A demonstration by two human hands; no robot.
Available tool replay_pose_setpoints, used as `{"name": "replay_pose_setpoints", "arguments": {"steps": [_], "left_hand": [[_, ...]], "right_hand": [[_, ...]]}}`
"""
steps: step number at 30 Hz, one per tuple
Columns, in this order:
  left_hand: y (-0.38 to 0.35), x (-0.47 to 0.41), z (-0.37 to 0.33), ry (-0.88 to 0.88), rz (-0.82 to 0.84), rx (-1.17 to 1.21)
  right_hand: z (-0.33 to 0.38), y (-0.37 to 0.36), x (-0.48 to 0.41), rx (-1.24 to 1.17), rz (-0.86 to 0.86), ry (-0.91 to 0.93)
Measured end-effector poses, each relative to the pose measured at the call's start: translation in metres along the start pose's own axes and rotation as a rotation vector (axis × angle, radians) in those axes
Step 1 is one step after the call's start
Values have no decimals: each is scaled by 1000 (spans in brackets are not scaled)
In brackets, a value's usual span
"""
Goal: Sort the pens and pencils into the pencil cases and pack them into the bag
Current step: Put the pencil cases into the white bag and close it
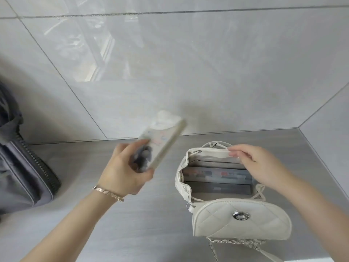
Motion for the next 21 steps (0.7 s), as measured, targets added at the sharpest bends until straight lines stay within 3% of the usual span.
{"name": "replay_pose_setpoints", "arguments": {"steps": [4, 7, 10, 16, 21], "left_hand": [[-20, -4, -60, -417, 286, -353], [-44, -3, -70, -564, 434, -570], [-70, -2, -60, -579, 536, -730], [-105, -8, -54, -546, 610, -801], [-128, -14, -63, -505, 703, -760]], "right_hand": [[-7, -1, 0, -46, -30, 24], [-13, 5, -3, -337, -67, -74], [-12, 5, -1, -508, -68, -114], [-32, 8, 15, -347, -404, -175], [-61, -17, 15, -494, -259, -304]]}}
Point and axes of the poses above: each hand's wrist, its own x-axis away from the middle knuckle, its own y-axis out of the back of the hand, z = x × y, the point moved 3 cm from there along -x, towards the middle knuckle, and after that the axes turned 8 degrees about x, right-handed, at the moved point
